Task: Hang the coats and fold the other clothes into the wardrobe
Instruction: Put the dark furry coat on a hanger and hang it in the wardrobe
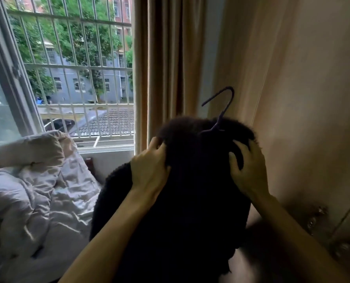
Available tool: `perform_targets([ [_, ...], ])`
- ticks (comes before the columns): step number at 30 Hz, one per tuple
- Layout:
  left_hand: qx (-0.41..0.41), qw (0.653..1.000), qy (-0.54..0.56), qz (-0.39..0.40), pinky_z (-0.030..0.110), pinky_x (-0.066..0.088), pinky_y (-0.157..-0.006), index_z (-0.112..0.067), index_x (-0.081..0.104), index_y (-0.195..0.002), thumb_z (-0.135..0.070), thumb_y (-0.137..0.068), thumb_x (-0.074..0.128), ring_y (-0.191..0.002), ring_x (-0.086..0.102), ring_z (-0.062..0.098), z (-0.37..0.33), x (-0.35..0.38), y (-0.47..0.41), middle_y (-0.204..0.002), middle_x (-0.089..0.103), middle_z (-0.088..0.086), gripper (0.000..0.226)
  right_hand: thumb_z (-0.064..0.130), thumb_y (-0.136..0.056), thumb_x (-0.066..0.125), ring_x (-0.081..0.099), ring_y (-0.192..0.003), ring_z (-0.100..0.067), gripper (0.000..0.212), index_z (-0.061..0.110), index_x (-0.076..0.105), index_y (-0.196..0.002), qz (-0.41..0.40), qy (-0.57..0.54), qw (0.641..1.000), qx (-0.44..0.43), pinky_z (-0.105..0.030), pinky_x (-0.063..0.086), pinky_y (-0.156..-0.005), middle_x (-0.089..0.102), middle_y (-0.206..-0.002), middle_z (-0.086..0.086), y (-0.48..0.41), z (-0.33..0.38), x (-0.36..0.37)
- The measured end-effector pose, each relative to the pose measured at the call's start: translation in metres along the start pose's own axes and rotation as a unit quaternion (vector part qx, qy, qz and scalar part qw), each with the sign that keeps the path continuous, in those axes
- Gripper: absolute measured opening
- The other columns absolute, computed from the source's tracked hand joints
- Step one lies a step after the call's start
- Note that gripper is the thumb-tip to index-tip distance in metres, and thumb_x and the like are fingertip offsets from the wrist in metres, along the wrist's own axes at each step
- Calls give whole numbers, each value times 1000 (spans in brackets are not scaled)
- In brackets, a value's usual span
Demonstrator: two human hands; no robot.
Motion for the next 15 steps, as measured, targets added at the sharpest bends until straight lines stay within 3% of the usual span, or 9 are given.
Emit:
perform_targets([
  [4,56,997,50,7,24,22,-43,-10,58,-84,-8,-53,80,-40,54,33,24,43,-26,-88,65,9,38,34,-93,44,44,-123,-22,41,14,52,-128,-29,56,998,27,-38,36,-108,49,-135,-7,-5,-16,24],
  [8,124,985,120,20,12,5,-46,-9,62,-83,-4,-54,80,-35,51,30,45,82,-54,-81,64,9,35,36,-93,40,41,-125,-25,45,13,52,-130,-65,167,980,92,-27,26,-107,47,-137,-13,-1,-19,41],
  [13,185,960,194,83,24,26,-42,-10,66,-96,-3,-57,78,-39,55,34,53,125,-84,-89,66,10,42,37,-95,38,43,-125,-30,47,10,53,-131,-106,247,949,163,-42,35,-107,47,-137,-16,14,-2,48],
  [15,202,949,223,99,27,30,-42,-10,66,-98,-3,-61,75,-42,56,36,49,140,-91,-93,66,11,39,36,-96,38,42,-127,-26,46,10,52,-131,-108,277,939,175,-39,33,-108,46,-138,-12,21,1,42],
])
Point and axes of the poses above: each hand's wrist, its own y-axis away from the middle knuckle, its own x-axis out of the palm, z = x × y, the point moved 4 cm from there along -y, towards the middle knuckle
